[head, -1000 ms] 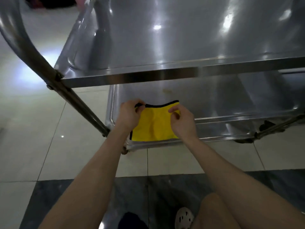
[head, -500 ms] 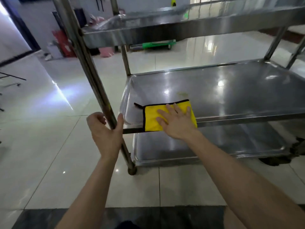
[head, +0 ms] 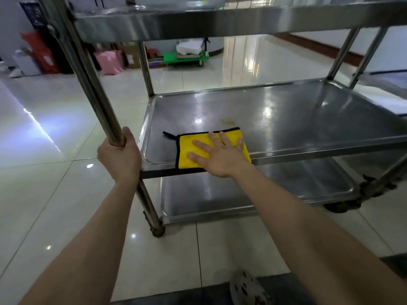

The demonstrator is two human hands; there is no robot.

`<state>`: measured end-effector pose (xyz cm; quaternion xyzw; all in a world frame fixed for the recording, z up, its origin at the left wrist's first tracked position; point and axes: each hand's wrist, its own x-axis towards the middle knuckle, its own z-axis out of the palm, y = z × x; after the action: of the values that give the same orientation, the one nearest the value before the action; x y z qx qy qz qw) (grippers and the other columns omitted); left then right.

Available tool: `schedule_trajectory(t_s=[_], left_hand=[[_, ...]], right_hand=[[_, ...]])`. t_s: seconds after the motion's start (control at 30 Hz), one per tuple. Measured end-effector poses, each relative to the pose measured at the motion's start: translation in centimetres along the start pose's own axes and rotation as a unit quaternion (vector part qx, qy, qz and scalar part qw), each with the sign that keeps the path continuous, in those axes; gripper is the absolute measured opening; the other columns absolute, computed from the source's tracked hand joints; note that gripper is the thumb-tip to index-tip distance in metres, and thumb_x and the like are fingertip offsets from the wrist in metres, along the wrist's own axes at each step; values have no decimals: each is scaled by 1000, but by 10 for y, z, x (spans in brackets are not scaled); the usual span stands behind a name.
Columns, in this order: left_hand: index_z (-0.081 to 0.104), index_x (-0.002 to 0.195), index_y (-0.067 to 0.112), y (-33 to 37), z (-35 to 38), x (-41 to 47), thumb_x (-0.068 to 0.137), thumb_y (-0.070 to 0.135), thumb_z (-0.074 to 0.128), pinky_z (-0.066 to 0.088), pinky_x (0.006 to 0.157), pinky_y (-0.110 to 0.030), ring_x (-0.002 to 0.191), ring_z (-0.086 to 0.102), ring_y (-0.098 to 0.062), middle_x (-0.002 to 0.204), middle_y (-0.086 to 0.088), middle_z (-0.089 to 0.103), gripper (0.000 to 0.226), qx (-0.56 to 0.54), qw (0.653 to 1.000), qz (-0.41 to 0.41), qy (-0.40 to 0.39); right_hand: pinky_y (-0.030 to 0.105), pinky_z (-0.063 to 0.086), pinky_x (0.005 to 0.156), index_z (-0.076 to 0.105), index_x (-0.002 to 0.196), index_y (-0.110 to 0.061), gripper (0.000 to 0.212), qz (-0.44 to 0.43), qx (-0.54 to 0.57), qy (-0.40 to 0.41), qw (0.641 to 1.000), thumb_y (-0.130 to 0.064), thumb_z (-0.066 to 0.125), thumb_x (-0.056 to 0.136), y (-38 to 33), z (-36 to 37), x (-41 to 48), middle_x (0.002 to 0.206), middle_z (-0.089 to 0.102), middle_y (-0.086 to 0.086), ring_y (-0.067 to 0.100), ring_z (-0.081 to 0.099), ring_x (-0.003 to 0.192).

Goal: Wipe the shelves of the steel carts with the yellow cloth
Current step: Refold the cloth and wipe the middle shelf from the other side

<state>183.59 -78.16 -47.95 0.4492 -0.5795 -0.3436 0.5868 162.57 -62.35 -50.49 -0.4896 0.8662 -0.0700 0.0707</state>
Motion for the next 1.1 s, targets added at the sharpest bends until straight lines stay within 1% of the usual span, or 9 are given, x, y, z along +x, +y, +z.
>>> schedule_trajectory(t_s=[0.13, 0.23, 0.33, 0.5, 0.63, 0.7, 0.8, 0.97, 1.1], left_hand=[[36, 61, 15, -3, 4, 5, 96, 44, 68, 35, 48, -18, 46, 36, -6, 48, 11, 37, 55, -15, 1000, -2, -2], [42, 71, -4, -11, 5, 10, 94, 48, 67, 47, 53, -44, 55, 46, -33, 65, -28, 46, 62, -30, 999, -20, -2], [40, 74, -5, -16, 5, 12, 92, 51, 68, 52, 57, -57, 57, 49, -43, 71, -35, 46, 66, -22, 999, -33, -1], [39, 67, 11, -15, 4, 8, 91, 49, 71, 51, 52, -55, 54, 47, -30, 64, -25, 43, 55, -39, 999, -30, 7], [38, 67, 5, -10, 4, 5, 92, 45, 70, 47, 51, -53, 53, 43, -29, 61, -20, 39, 57, -51, 998, -14, 14], [37, 69, 0, -8, 4, 3, 93, 44, 69, 48, 53, -53, 53, 43, -36, 62, -29, 41, 59, -38, 999, -6, 20], [32, 66, 5, -3, 3, 2, 94, 42, 69, 48, 56, -54, 56, 41, -39, 63, -29, 39, 59, -26, 999, -7, 28], [32, 59, 17, 8, 1, -2, 95, 40, 70, 37, 56, -39, 58, 32, -20, 52, 6, 29, 57, -17, 1000, -1, 14], [33, 60, 20, 9, 2, -2, 97, 35, 70, 35, 54, -35, 54, 31, -15, 48, 7, 33, 55, -17, 1000, -4, 6]], right_hand=[[80, -13, 119, 2, 160, -67, 95, 36, -9, -17, 999, -106, 3, 74, 28, -16, 31, 179, -11, -9, 28, -15, 165], [78, -12, 120, 3, 162, -65, 93, 71, -7, -13, 997, -104, 8, 77, 54, -28, 63, 180, -10, -8, 27, -13, 166], [78, -14, 120, 3, 163, -63, 96, 93, 1, -27, 995, -104, 9, 77, 66, -37, 106, 180, -11, -7, 27, -15, 165], [83, -14, 115, 3, 163, -61, 93, 89, -21, -22, 996, -102, 10, 80, 39, -36, 188, 180, -10, -2, 35, -13, 165], [85, -16, 111, 3, 163, -61, 91, 45, -25, -31, 998, -100, 11, 81, -11, -30, 226, 180, -10, 0, 39, -13, 164], [84, -17, 110, 4, 163, -61, 89, 16, -25, -42, 999, -99, 12, 83, -42, -25, 227, 180, -10, 1, 38, -14, 164], [84, -18, 112, 5, 163, -61, 87, -29, -27, -47, 998, -97, 11, 85, -76, -16, 203, 180, -11, 0, 36, -16, 164], [81, -18, 115, 0, 162, -64, 86, -97, -40, -58, 993, -98, 9, 83, -100, -1, 114, 179, -16, -4, 31, -20, 164], [73, -23, 119, -1, 161, -65, 87, -131, -23, -80, 988, -100, 6, 82, -83, 4, 54, 178, -18, -9, 26, -22, 164]])
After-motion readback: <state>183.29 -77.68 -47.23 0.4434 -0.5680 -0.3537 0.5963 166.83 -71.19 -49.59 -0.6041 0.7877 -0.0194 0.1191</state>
